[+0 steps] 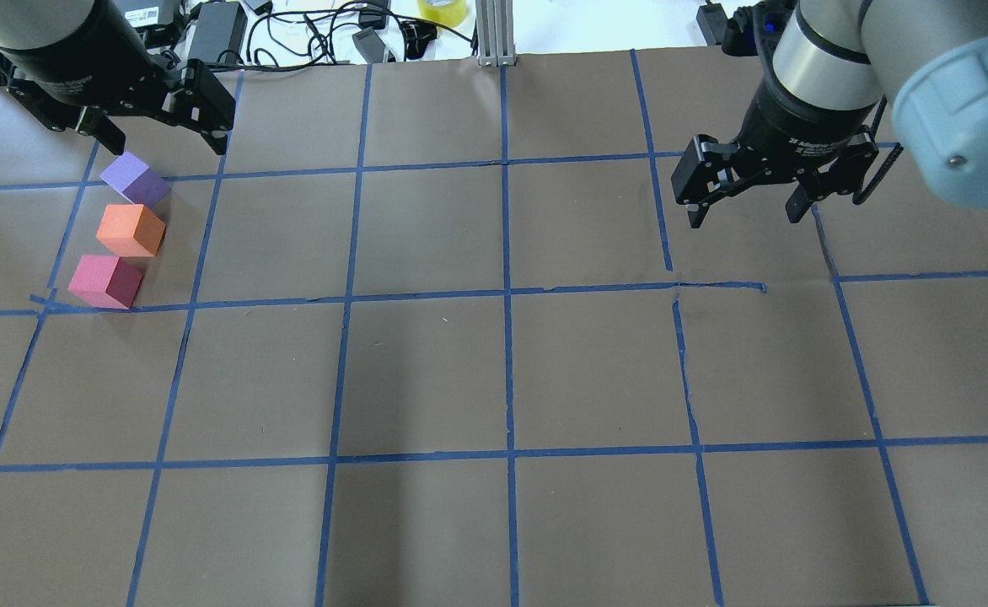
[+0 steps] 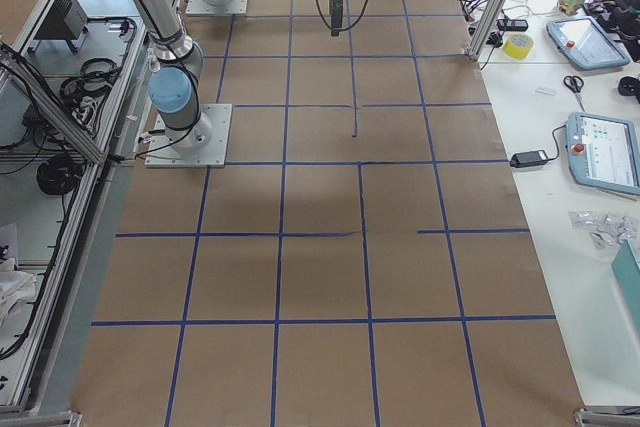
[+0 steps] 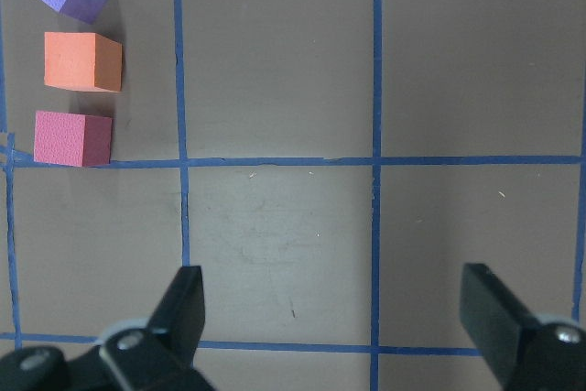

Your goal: Arrange blocks in a line

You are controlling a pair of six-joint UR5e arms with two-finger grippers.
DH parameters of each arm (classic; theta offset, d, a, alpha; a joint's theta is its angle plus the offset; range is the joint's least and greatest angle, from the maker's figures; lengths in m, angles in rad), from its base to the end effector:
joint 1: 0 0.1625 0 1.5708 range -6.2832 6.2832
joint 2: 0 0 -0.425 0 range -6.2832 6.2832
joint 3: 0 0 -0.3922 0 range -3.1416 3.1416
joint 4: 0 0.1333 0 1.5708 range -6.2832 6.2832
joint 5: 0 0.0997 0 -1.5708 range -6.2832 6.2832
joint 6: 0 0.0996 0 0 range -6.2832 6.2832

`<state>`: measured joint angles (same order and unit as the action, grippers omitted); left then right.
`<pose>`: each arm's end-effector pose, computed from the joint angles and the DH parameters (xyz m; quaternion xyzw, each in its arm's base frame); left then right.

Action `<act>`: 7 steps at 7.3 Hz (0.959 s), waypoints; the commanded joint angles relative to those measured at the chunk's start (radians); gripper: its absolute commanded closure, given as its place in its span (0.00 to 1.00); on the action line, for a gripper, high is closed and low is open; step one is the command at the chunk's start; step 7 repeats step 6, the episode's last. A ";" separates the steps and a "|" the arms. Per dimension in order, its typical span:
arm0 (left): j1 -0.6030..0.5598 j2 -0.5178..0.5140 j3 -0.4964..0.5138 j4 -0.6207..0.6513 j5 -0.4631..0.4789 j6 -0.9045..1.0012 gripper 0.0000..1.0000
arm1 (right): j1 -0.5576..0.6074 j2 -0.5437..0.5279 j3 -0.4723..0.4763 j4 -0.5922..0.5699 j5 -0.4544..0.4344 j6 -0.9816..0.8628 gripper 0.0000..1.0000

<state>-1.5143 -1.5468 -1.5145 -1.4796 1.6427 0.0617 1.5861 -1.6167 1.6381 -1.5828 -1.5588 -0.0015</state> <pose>-0.0979 -0.5023 0.5380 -0.0005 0.9957 -0.0833 0.0408 0.1417 -0.4693 0.4781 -0.0084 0.9999 0.0047 0.0060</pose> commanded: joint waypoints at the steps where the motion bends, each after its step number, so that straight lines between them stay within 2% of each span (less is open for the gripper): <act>1: -0.001 0.001 -0.010 0.004 0.000 0.001 0.00 | 0.000 0.001 0.000 0.000 -0.001 0.000 0.00; 7: 0.000 0.001 -0.016 0.019 0.000 0.000 0.00 | 0.000 0.001 0.000 0.000 0.000 0.000 0.00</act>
